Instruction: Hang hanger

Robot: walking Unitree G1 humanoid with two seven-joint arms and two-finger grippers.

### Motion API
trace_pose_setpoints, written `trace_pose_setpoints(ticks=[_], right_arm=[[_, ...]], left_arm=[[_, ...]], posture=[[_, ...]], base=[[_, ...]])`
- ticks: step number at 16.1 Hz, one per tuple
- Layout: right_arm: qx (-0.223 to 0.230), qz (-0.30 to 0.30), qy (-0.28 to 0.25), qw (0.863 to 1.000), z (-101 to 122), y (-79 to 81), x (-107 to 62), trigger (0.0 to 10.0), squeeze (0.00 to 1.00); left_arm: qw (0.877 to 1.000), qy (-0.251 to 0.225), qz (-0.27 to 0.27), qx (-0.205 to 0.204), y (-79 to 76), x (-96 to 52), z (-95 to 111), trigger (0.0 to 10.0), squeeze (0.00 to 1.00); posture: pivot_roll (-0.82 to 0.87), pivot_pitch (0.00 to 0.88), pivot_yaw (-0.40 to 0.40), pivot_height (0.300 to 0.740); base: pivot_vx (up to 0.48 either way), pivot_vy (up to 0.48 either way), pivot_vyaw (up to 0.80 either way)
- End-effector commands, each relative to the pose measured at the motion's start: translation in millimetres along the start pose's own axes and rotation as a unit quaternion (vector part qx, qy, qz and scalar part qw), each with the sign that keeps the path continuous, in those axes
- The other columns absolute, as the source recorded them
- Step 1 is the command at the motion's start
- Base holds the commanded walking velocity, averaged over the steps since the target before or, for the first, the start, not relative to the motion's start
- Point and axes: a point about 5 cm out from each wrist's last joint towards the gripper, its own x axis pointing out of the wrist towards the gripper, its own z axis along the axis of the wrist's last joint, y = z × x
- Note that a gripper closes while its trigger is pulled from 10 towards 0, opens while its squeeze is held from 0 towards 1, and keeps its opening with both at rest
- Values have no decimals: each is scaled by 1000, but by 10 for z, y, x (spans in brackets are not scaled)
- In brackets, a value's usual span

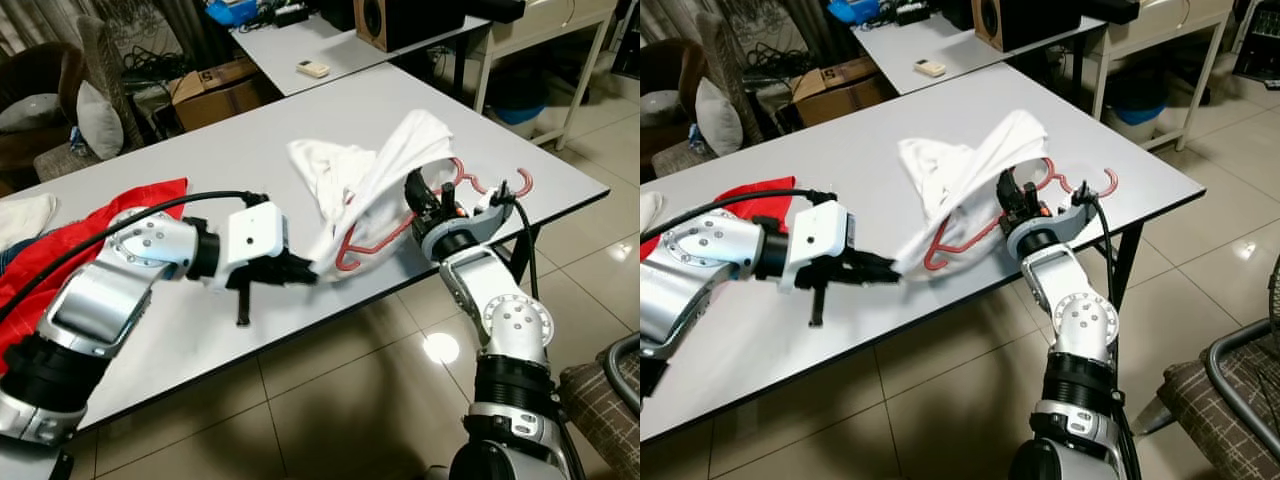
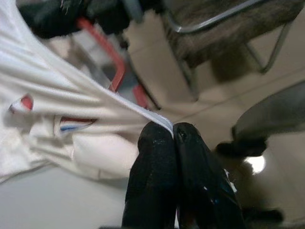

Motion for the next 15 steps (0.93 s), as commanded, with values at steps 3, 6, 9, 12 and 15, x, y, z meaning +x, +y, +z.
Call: trace_pose_setpoints(ticks=[3,6,9,12,15], right_arm=[[-19,41,21,999,-290,371,206,10000,0],[-78,40,52,995,-393,384,190,10000,0],[-152,18,92,984,-437,302,67,10000,0],[-140,21,87,986,-351,283,-24,10000,0],[-140,20,100,985,-371,253,-65,10000,0]], left_arm=[[995,-92,-23,-27,-70,160,203,0,0],[985,-147,86,-36,234,170,376,0,0],[930,-216,294,-42,813,-156,658,0,0],[897,-224,380,-31,998,-364,739,0,0],[889,-227,397,-33,1057,-362,747,0,0]], posture=[[-59,0,218,740],[-59,0,218,740],[-61,0,216,740],[-67,0,215,740],[-69,0,209,740]], base=[[0,0,0],[0,0,0],[0,0,0],[0,0,0],[0,0,0]])
